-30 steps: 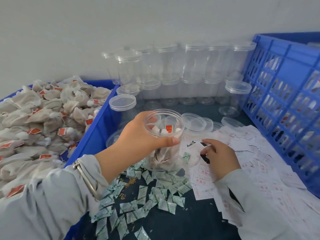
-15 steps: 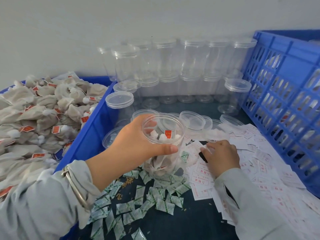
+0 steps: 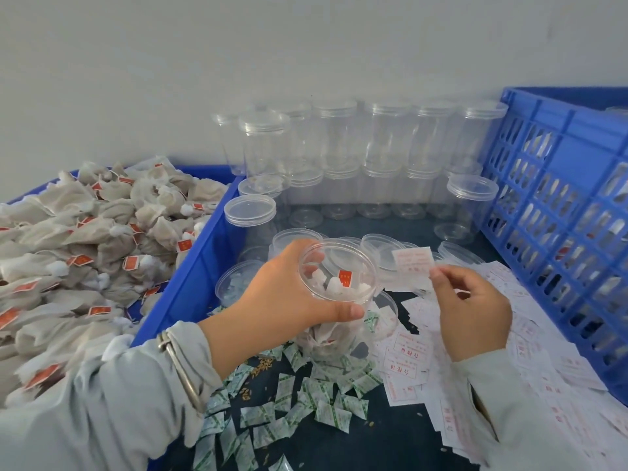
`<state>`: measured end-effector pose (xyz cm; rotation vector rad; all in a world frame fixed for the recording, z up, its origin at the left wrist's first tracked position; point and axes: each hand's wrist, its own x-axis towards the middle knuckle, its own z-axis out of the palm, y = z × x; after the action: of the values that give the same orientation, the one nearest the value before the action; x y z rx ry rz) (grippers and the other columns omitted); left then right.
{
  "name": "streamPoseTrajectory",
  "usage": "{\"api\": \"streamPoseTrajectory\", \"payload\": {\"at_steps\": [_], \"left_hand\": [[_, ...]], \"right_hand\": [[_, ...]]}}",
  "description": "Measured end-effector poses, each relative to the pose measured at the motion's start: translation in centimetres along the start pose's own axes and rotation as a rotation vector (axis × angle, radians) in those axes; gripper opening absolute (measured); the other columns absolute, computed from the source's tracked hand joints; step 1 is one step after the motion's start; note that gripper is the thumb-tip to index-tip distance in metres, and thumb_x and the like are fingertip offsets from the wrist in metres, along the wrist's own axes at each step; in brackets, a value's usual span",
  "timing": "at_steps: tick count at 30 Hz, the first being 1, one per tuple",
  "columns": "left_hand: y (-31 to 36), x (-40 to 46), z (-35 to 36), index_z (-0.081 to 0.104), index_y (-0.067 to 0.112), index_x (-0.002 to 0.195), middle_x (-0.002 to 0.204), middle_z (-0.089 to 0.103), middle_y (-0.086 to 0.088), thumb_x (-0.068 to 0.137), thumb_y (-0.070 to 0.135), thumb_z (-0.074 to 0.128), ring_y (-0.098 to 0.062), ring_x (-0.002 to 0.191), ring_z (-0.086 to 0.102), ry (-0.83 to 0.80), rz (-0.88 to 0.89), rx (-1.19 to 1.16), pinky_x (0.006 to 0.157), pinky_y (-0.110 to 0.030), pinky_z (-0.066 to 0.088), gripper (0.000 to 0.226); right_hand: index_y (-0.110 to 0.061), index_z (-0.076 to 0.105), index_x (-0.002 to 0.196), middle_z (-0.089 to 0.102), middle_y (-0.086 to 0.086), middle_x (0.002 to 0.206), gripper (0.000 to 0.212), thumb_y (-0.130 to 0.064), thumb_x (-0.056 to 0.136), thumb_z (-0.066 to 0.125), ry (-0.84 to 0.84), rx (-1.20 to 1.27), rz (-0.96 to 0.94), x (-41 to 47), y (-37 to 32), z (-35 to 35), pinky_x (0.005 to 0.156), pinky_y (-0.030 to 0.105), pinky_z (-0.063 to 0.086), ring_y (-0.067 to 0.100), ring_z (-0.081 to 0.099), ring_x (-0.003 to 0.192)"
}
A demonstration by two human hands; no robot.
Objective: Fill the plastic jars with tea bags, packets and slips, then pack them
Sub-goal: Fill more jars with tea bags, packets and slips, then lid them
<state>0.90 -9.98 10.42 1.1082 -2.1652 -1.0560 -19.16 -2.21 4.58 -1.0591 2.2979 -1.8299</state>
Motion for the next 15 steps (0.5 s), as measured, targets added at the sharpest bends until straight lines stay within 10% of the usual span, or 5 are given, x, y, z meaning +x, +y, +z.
{"api": "streamPoseTrajectory", "payload": {"at_steps": [6,15], "left_hand": [[-0.2,0.0,0.1,0.042,0.047,0.115,0.109,0.054,0.030,0.040,0.057,0.084,0.017,0.100,0.047,-0.015,0.019,-0.004,0.074,-0.002,0.033,0.087],[-0.2,-0.3,0.2,0.046,0.041,0.121,0.111,0.058,0.025,0.044,0.051,0.087,0.010,0.103,0.052,0.004,0.051,0.017,0.075,-0.004,0.035,0.087]], "right_hand": [[-0.041,0.061,0.086,0.061,-0.028,0.082,0.023,-0.019,0.088,0.066,0.030,0.236,-0.348,-0.5,-5.7,-1.5,0.066,0.005,0.044,-0.008,0.058,0.070],[-0.014,0.075,0.098,0.061,-0.019,0.081,0.015,-0.014,0.087,0.065,-0.265,0.007,-0.473,-1.4,-6.8,0.0,0.072,0.000,0.037,-0.012,0.055,0.079]]}}
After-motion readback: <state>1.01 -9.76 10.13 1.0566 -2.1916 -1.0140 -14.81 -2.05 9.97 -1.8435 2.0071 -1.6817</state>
